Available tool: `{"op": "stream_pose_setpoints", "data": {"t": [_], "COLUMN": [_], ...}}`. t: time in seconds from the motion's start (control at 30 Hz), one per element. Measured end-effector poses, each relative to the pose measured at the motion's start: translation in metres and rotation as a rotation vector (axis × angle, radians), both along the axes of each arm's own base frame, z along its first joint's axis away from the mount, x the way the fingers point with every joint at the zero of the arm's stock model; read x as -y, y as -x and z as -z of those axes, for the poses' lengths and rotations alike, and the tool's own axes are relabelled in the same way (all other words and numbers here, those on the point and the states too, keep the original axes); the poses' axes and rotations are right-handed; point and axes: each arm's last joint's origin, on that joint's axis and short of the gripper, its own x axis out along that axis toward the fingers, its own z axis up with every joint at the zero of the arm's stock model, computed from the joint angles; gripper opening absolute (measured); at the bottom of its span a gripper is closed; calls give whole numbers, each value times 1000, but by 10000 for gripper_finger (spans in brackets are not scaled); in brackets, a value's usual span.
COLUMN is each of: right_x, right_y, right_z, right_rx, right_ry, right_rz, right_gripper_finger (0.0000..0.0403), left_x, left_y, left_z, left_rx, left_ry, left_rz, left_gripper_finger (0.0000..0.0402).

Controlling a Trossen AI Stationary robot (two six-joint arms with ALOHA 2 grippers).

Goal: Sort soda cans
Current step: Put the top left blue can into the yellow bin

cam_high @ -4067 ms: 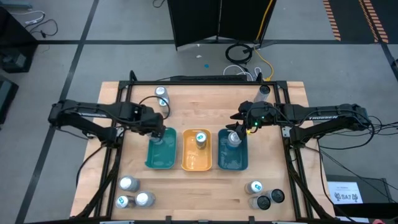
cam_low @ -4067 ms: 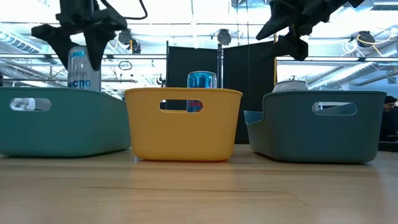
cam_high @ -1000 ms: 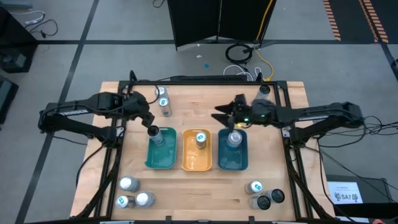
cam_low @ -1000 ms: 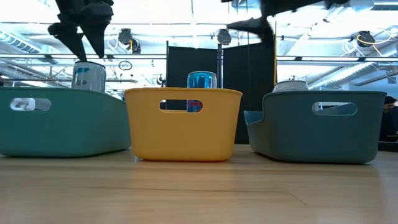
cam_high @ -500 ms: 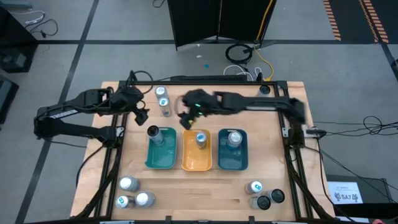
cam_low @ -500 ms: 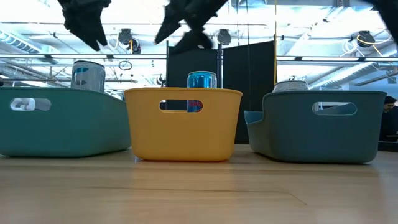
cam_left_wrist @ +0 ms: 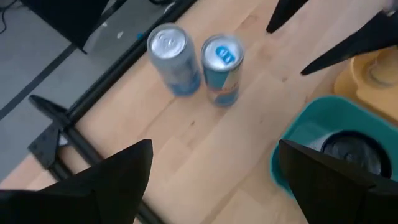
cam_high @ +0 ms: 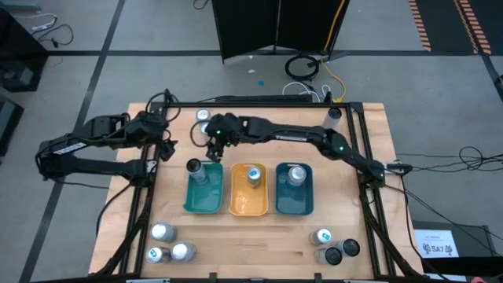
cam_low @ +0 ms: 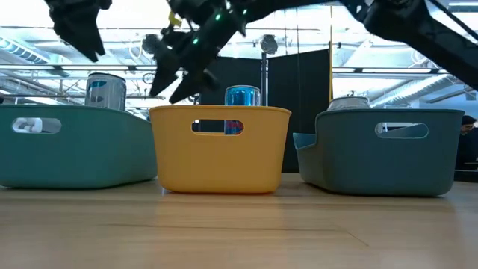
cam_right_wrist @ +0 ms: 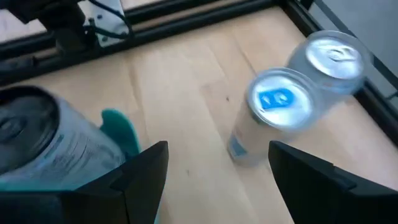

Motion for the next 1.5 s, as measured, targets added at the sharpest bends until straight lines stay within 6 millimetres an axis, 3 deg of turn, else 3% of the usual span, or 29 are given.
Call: {"op": "stream_pose_setpoints", "data": {"t": [0.23, 0.57, 0.87, 1.23, 1.37, 1.5], "right_x": [5, 4, -18, -22, -14, 6], "right_y": [-19, -17, 4, 16, 26, 40], "right_z": [29, 36, 44, 49, 44, 21], "right_rx": [79, 39, -248, -391, -467, -487], "right_ry": [42, 73, 96, 108, 150, 195], "right_rz": [103, 177, 166, 147, 170, 196], "right_gripper_finger": [270, 270, 264, 211, 206, 206], "left_x": [3, 7, 7, 7, 7, 7], "left_y": [14, 28, 28, 26, 26, 26], "left_z": [-1, -4, -4, -6, -6, -6], "left_rx": [27, 84, 91, 134, 145, 156], "left_ry": [22, 44, 46, 51, 60, 70], "left_rz": [-31, -40, -45, -65, -81, -99], "left_gripper_finger": [354, 354, 355, 354, 354, 355]}}
